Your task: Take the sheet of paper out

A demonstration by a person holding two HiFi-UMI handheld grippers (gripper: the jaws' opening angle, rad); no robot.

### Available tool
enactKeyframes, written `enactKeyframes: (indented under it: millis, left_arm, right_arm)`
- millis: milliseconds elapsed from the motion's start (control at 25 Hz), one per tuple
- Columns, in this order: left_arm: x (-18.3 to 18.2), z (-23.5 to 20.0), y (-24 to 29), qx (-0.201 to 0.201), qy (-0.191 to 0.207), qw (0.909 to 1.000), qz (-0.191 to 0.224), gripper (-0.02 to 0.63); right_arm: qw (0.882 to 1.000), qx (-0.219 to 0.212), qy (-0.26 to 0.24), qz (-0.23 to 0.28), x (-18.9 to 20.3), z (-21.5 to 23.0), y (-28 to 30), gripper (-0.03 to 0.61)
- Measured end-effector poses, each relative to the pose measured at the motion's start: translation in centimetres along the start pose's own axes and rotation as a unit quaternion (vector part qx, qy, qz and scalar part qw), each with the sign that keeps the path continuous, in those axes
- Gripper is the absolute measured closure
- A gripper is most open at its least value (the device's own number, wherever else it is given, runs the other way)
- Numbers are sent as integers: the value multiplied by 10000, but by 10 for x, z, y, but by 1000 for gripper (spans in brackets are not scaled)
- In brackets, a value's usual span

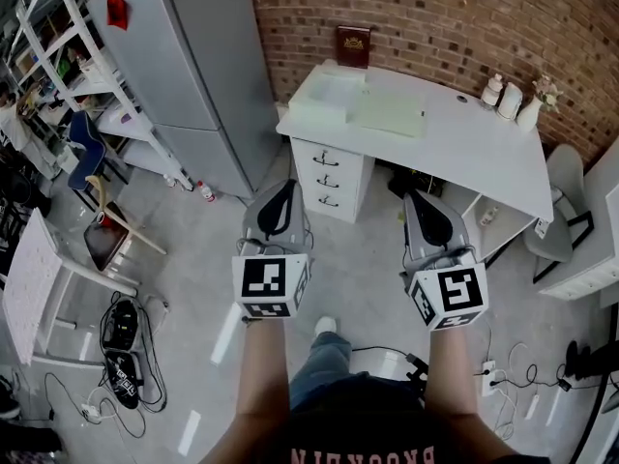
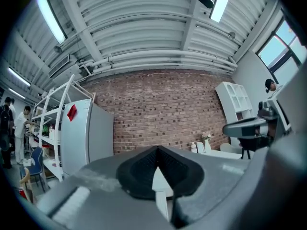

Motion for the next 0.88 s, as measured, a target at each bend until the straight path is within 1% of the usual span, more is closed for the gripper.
enactKeyframes:
  millis: [280, 520, 720, 880]
  left_arm:
    - [-6, -56, 78, 130, -14, 9999, -70, 614]
    - [-12, -99, 128, 243, 37, 9996, -111, 614]
    - [-10, -121, 157, 212, -101, 9997, -115, 614]
    - [-2, -126, 178, 196, -176, 9996, -129, 614]
  right_arm:
    - [9998, 182, -13, -93, 9, 16, 91, 580]
    - [9997, 230, -46, -120, 13, 17, 161, 580]
    - [9996, 125, -178, -203, 19, 20, 196, 580]
    - [9991, 172, -228, -302, 33, 32, 212, 580]
Point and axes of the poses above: the fingertips, and each gripper's own axes: y forward along the fingers, z to its right, x out of its underside, the point moved 6 cm from there along -y, backward along the fingers, and after that the axes turned 15 degrees about -y, right-handed, at the moved point
